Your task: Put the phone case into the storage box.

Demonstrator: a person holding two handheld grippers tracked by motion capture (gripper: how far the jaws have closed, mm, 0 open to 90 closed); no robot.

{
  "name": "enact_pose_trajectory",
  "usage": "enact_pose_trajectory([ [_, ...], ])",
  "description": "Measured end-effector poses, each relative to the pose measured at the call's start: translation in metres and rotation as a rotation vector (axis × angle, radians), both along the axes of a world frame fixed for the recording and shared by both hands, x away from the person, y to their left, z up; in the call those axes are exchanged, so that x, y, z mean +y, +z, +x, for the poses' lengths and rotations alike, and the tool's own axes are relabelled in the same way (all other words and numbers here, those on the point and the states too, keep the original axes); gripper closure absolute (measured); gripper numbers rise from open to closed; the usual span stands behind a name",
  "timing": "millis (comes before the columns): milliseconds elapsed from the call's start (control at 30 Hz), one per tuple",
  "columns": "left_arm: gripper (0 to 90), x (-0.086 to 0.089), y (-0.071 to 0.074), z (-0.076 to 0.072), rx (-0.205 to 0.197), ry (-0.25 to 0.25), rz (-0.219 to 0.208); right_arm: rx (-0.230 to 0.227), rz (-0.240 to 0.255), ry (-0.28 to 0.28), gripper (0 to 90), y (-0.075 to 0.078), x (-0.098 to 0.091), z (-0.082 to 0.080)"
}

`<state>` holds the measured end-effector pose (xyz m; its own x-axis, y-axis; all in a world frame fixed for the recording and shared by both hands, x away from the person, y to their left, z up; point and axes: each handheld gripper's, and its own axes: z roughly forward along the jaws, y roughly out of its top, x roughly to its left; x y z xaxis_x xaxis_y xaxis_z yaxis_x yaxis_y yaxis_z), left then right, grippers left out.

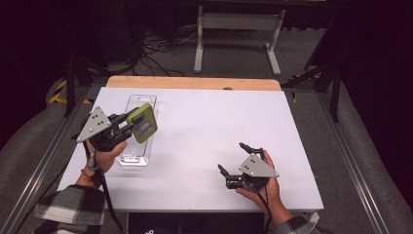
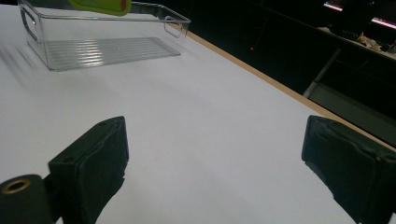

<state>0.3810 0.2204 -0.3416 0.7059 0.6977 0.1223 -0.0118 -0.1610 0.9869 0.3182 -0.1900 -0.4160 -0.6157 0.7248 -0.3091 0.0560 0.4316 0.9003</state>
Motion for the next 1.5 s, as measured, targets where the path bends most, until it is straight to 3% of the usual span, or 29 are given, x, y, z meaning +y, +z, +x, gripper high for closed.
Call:
enact_pose_trajectory([
  [700, 77.2, 0.022, -0.006, 0.010, 0.021, 0.057, 0.013, 0.008, -0.004, 0.005, 8.0, -0.001, 0.001, 0.001],
  [1033, 77.2, 0.028, -0.021, 0.029, 0.068, 0.074, 0.023, 0.023, -0.005, 0.001, 8.4, -0.002, -0.001, 0.004],
  [1133, 77.1, 0.028, -0.026, 0.036, 0.085, 0.070, 0.047, 0.024, -0.003, 0.000, 8.4, -0.002, -0.002, 0.005],
  [1500, 77.1, 0.030, -0.033, 0.055, 0.100, 0.074, 0.068, 0.013, -0.012, 0.004, 9.0, -0.003, -0.001, 0.006],
])
